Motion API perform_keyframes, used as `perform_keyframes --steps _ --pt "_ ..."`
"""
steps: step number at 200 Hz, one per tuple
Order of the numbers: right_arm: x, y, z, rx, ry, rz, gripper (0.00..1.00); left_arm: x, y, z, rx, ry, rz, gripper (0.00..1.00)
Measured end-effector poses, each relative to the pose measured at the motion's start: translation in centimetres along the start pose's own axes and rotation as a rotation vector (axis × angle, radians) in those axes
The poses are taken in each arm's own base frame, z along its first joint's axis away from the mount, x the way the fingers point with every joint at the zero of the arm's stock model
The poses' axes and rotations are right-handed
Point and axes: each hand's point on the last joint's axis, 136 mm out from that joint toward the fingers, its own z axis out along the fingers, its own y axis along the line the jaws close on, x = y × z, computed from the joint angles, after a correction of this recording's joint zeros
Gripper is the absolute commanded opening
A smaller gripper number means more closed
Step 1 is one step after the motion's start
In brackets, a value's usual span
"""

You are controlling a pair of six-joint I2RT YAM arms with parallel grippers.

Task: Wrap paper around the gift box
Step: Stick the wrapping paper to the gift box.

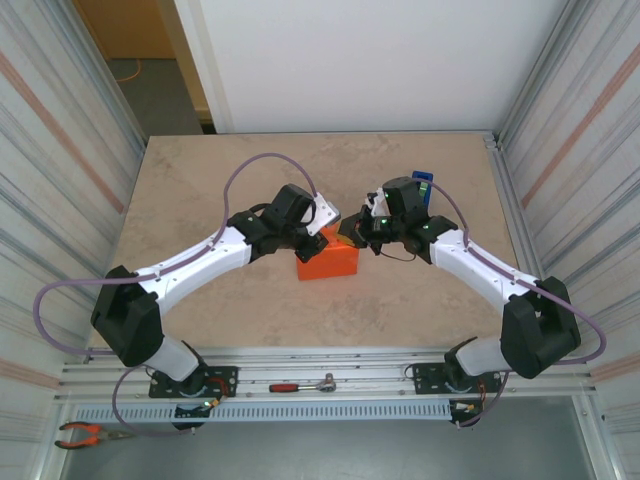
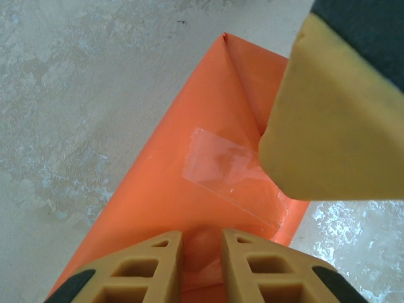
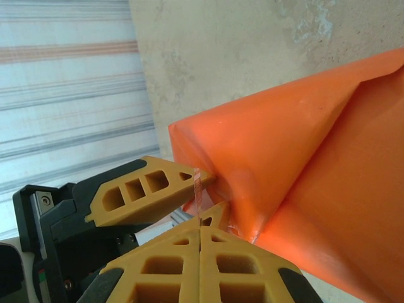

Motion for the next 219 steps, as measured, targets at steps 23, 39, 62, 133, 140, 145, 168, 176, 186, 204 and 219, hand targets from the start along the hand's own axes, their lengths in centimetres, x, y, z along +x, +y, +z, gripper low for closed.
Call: perform_keyframes --steps 23,39,62,133,140,145,168,176,186,204,219 --pt "0.2 -0.3 0.2 0.006 0.006 0.002 0.00 0.0 0.0 0.0 0.000 0.000 0.000 0.23" --pt "0.3 -0.7 0.4 0.013 0.011 0.006 0.00 0.0 0.0 0.0 0.000 0.000 0.000 0.23" --pt "0.3 -1.3 0.7 0.027 0.013 0.015 0.00 0.0 0.0 0.0 -0.001 -0.001 0.000 0.23" --pt "0.2 -2.3 1.0 0.066 0.011 0.000 0.00 0.0 0.0 0.0 -0.001 -0.004 0.000 0.23" --pt "0.2 -2.4 1.1 0.072 0.014 -0.006 0.00 -0.1 0.0 0.0 -0.001 -0.004 0.000 0.23" --pt "0.3 -2.4 1.1 0.078 0.017 -0.010 0.00 -0.1 0.0 0.0 -0.002 -0.005 0.000 0.23" --pt "0.3 -2.5 1.2 0.115 0.021 -0.025 0.00 -0.1 0.0 0.0 -0.001 -0.006 0.000 0.23" --pt "0.3 -2.6 1.2 0.130 0.022 -0.027 0.00 -0.1 0.0 -0.1 -0.001 -0.006 0.000 0.23" --pt "0.4 -2.6 1.2 0.143 0.026 -0.035 0.00 -0.1 -0.1 -0.1 0.003 -0.006 -0.001 0.23" --pt "0.6 -2.7 1.2 0.175 0.032 -0.038 0.00 -0.1 -0.1 -0.3 0.026 -0.005 -0.021 0.23" --pt "0.7 -2.8 1.3 0.200 0.033 -0.047 0.00 -0.2 -0.2 -0.6 0.065 -0.009 -0.065 0.23"
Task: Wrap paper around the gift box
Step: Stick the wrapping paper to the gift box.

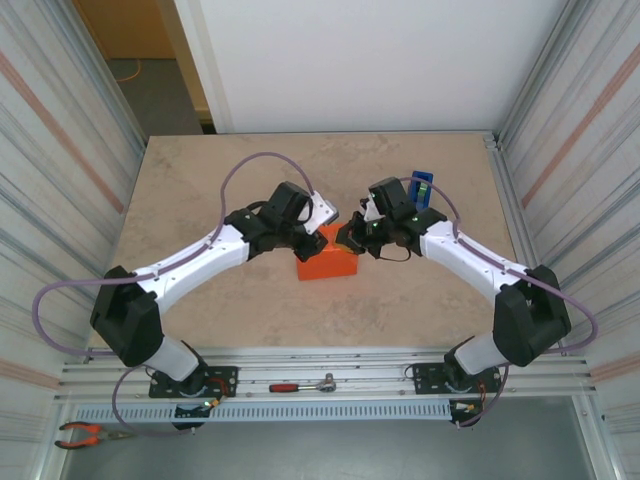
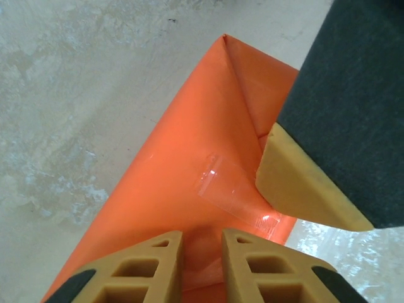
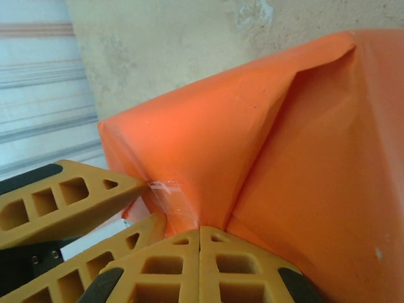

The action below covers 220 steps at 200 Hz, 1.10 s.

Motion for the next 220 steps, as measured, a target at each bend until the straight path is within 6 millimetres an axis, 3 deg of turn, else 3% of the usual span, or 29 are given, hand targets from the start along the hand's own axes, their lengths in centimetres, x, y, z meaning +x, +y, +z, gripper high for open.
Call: perform_keyframes --steps 23,77,141,178,220 --pt "-0.1 0.0 0.1 0.019 -0.006 -0.005 0.00 -0.3 -0.4 -0.5 0.073 -0.007 -0.075 0.21" --pt "-0.1 0.0 0.1 0.029 -0.009 -0.008 0.00 -3.3 -1.4 -2.0 0.170 -0.088 -0.158 0.19" --pt "-0.1 0.0 0.1 0.028 -0.009 -0.008 0.00 -4.2 -0.9 -0.9 0.190 -0.114 -0.227 0.17" --pt "-0.1 0.0 0.1 0.026 -0.010 -0.010 0.00 -4.0 0.6 -0.4 0.176 -0.134 -0.275 0.16" --pt "-0.1 0.0 0.1 0.025 -0.011 -0.010 0.00 -2.3 0.9 0.9 0.187 -0.105 -0.324 0.16"
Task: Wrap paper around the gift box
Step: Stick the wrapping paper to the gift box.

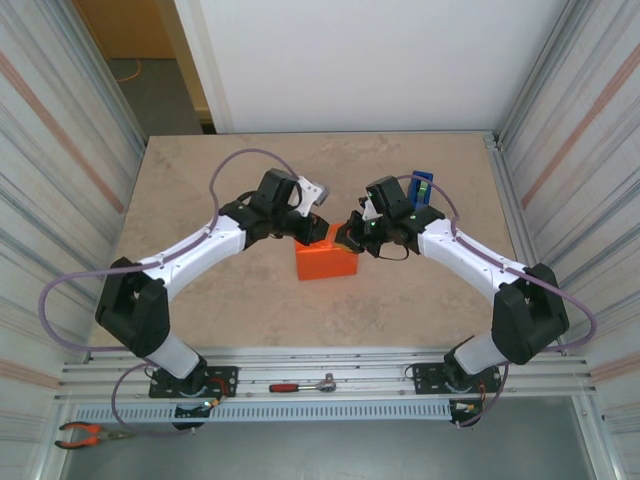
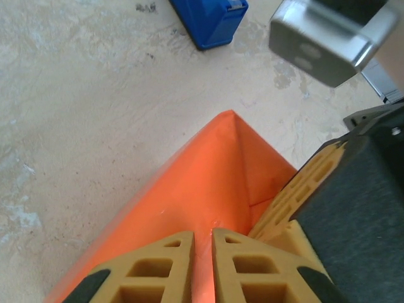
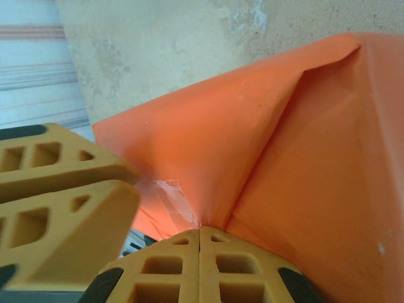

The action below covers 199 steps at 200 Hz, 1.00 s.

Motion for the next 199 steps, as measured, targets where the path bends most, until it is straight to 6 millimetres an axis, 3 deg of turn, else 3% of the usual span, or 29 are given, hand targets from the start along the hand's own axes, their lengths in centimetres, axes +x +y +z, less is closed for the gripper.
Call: perform_keyframes --steps 88,144,199 --pt "-0.1 0.1 0.1 -0.005 -0.007 -0.005 0.00 0.2 0.7 0.6 -0.041 0.011 0.030 0.16" --pt "-0.1 0.1 0.1 -0.006 -0.007 -0.006 0.00 -1.3 0.2 0.2 -0.108 -0.004 0.115 0.16" --pt "-0.2 0.2 0.1 -0.008 -0.013 -0.010 0.00 -0.4 1.0 1.5 -0.160 0.038 0.142 0.16"
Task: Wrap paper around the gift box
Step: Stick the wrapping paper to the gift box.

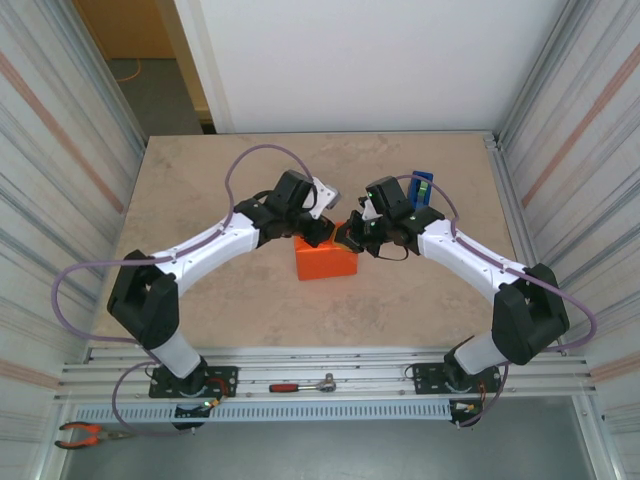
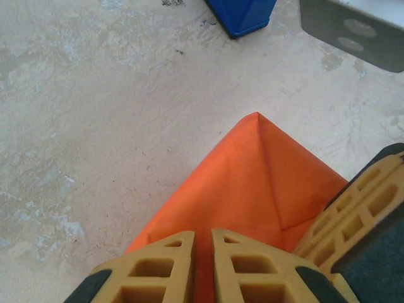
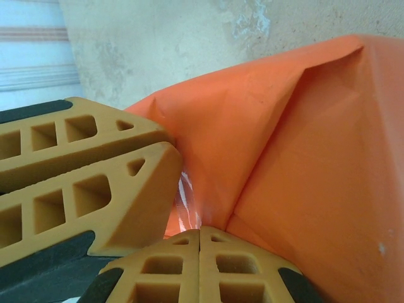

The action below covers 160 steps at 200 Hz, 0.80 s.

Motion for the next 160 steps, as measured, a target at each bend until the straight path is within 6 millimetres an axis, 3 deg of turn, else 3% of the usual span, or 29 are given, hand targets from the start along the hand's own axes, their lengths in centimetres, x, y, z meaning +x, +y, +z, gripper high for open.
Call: perform_keyframes --steps 57,124,160 --pt "-0.1 0.0 0.0 -0.003 -0.005 -0.003 0.00 0.0 0.1 -0.2 -0.017 -0.001 0.026 0.20" --pt "-0.1 0.0 0.1 -0.004 -0.005 -0.004 0.00 -0.4 -0.9 -3.2 0.000 -0.027 0.052 0.21" --pt "0.0 0.0 0.1 -0.005 -0.005 -0.005 0.00 0.7 -1.3 -3.2 0.016 -0.008 0.057 0.21"
